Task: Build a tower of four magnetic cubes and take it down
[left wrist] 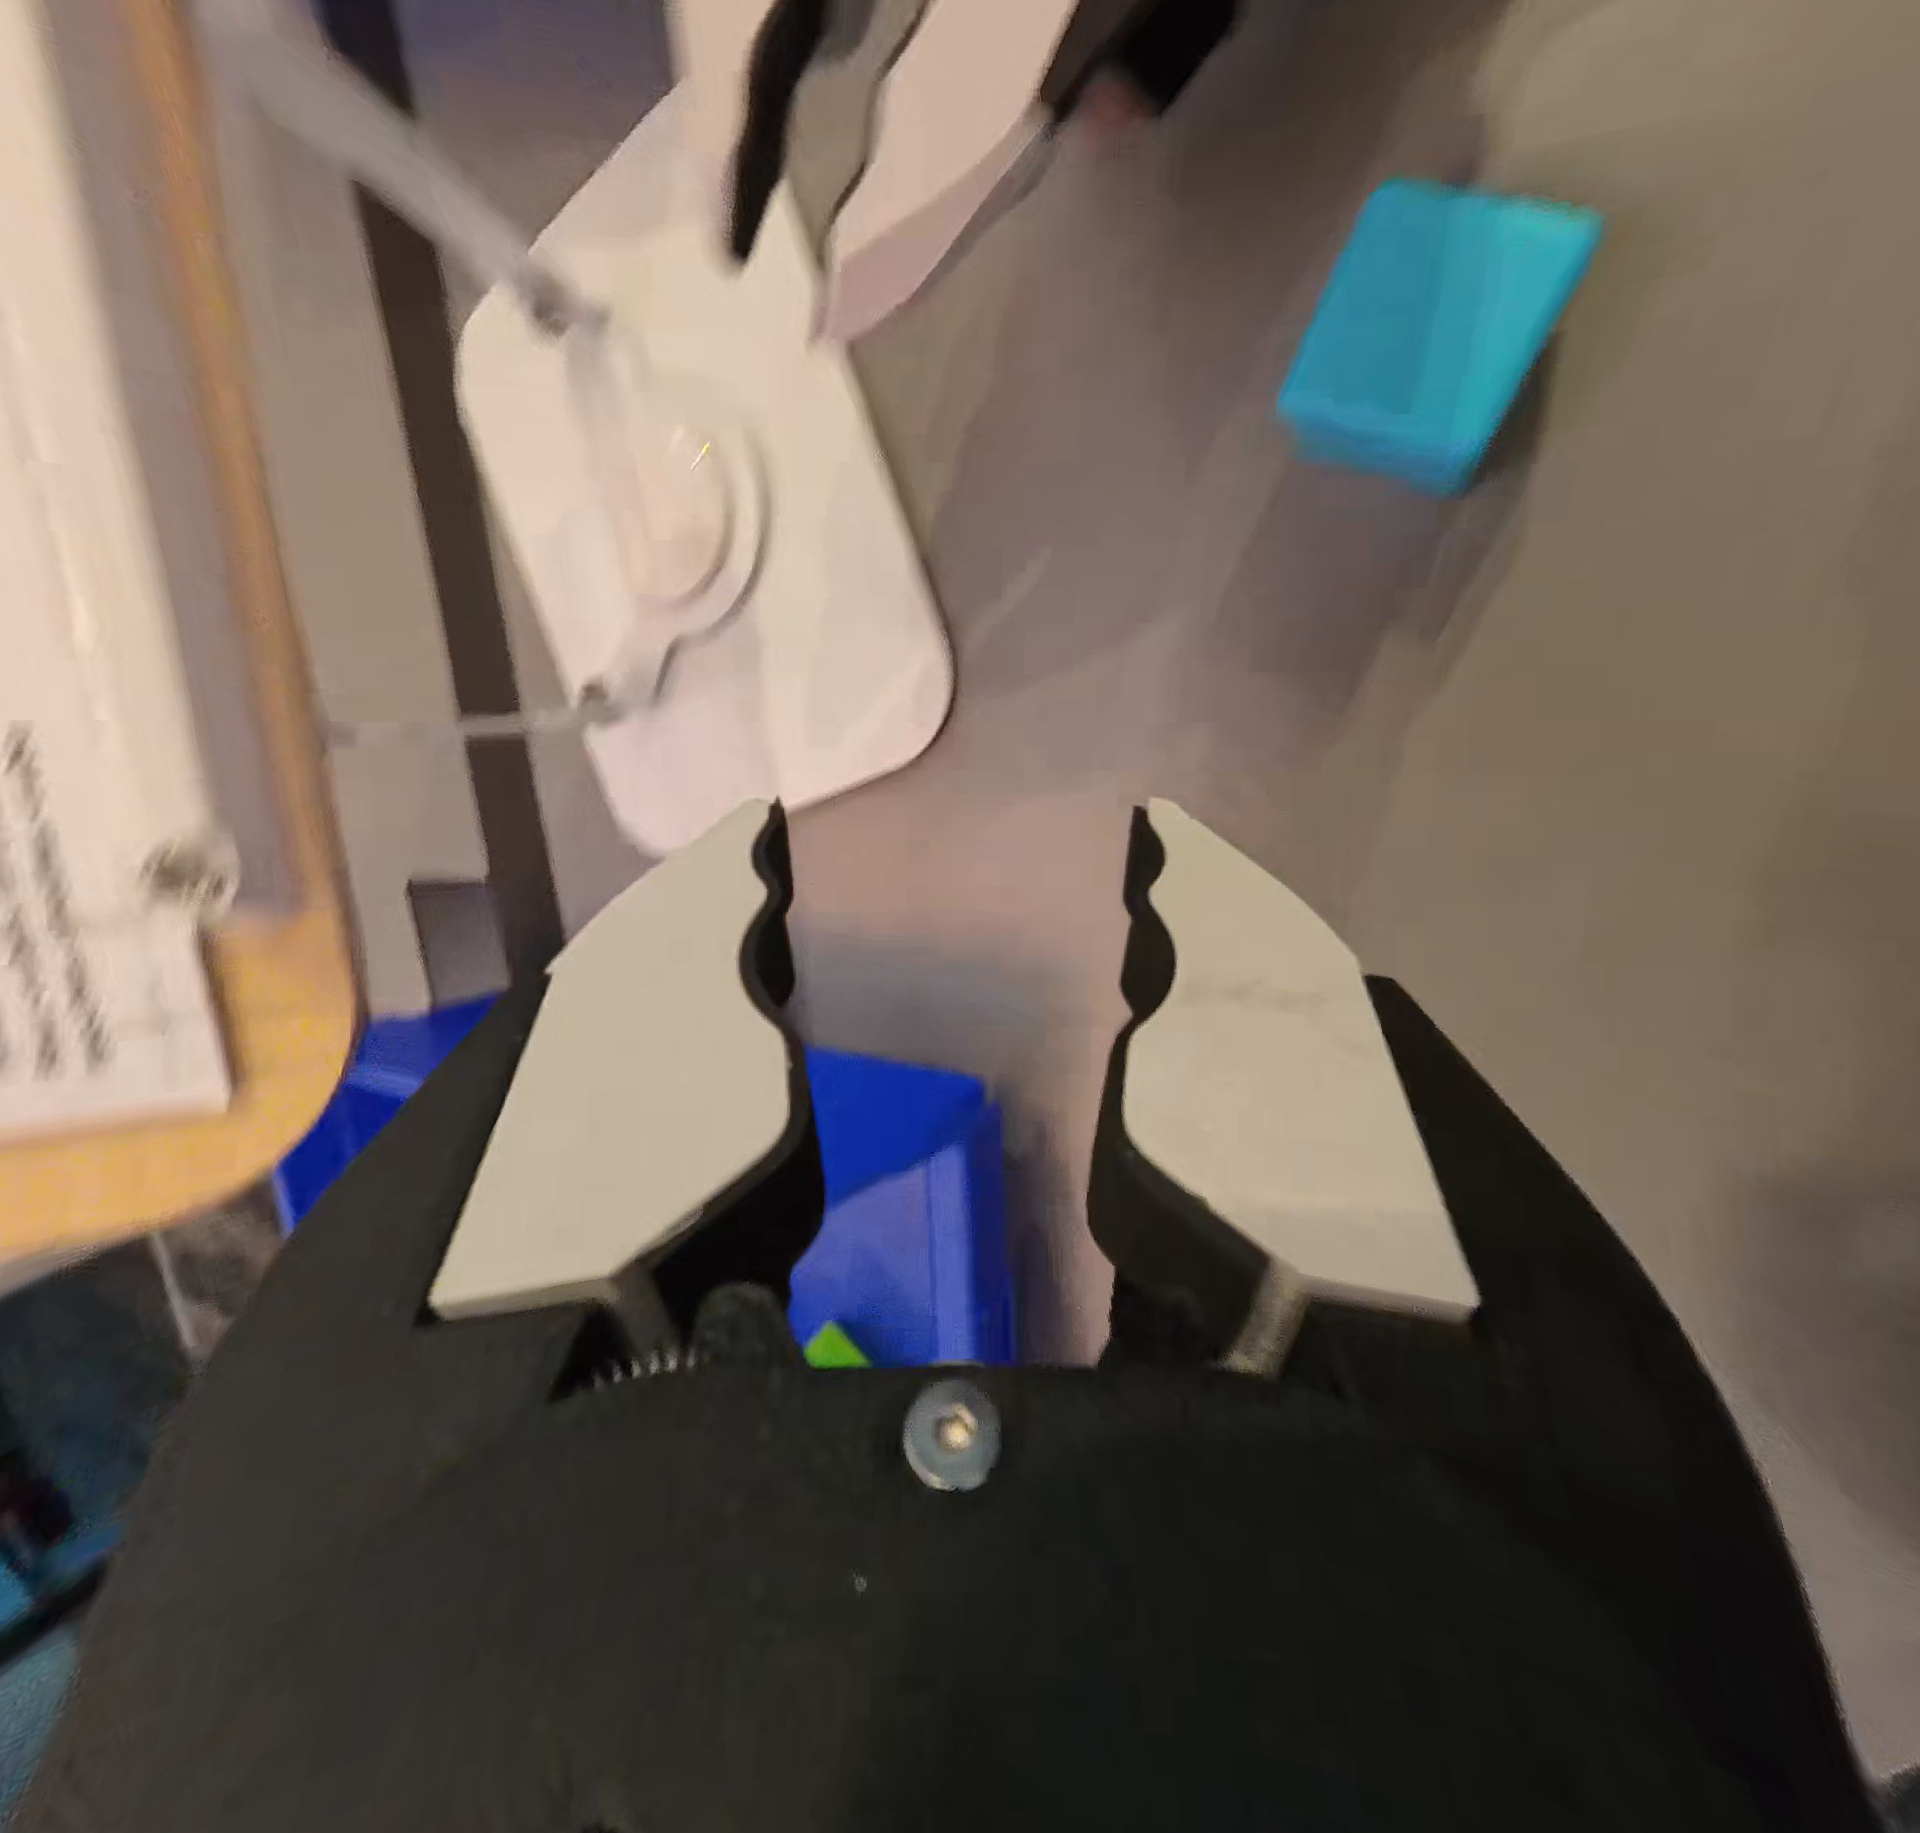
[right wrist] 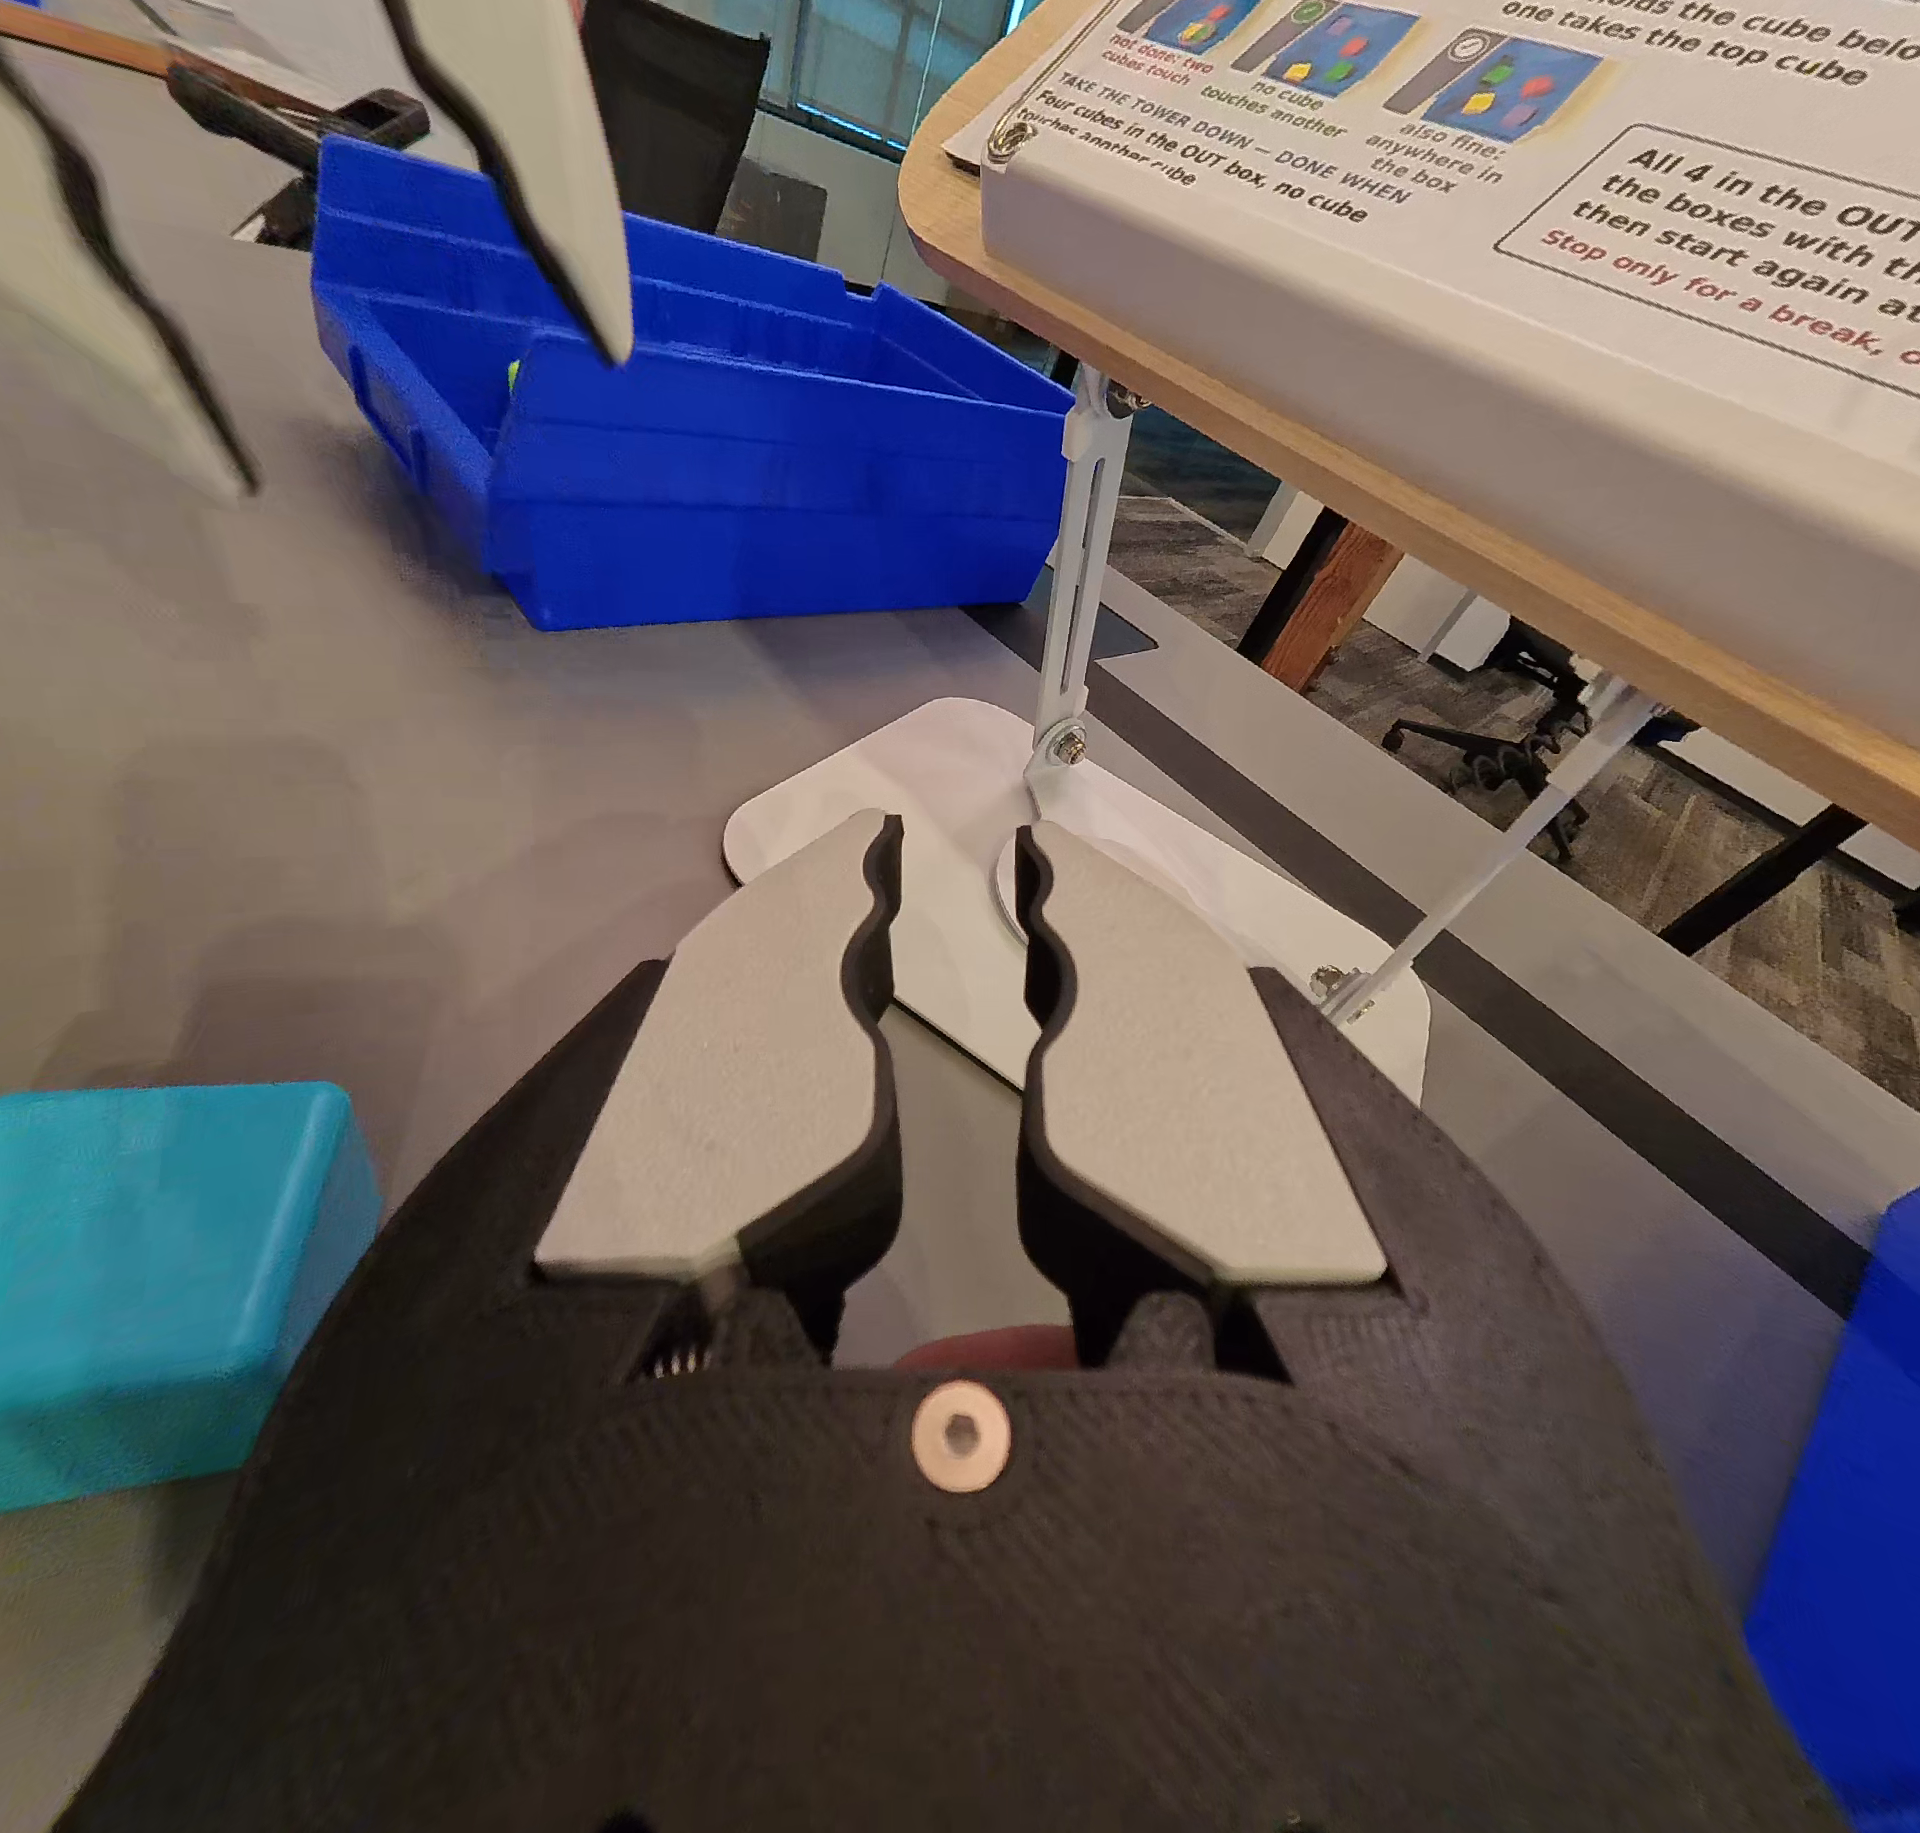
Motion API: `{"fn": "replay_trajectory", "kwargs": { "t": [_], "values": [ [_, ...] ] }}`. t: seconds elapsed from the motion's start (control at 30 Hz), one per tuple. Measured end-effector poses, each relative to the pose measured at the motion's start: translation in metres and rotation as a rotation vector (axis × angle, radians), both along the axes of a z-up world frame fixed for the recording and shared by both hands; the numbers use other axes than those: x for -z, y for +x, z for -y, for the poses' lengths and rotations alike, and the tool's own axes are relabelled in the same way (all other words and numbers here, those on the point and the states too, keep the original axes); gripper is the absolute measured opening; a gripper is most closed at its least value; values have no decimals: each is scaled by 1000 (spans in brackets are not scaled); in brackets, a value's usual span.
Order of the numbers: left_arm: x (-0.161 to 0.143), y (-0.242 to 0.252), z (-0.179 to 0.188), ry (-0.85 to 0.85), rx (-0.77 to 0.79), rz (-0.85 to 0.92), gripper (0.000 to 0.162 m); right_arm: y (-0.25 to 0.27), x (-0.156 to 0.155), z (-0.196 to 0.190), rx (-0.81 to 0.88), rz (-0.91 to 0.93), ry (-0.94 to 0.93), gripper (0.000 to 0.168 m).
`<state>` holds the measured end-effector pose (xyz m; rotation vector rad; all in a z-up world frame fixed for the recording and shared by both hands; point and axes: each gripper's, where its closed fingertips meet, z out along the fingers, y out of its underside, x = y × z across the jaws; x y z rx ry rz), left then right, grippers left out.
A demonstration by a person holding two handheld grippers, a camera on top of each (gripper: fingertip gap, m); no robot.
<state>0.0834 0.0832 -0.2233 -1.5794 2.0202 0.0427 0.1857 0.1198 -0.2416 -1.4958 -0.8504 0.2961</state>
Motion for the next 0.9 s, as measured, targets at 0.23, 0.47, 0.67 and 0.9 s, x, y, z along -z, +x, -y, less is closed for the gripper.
{"fn": "replay_trajectory", "kwargs": {
  "t": [0.23,0.47,0.67,0.9],
  "values": [
    [-17,-84,-59,52,-269,34,59,0,0,1,-1,3,5,21],
    [-11,-157,-94,76,-479,-5,58,-1,0,1,-3,5,8,21],
    [15,-198,-117,45,-585,-87,59,-1,0,1,-5,10,9,21],
    [39,-210,-132,40,-592,-186,59,-2,1,2,-8,20,12,21]
  ]
}}
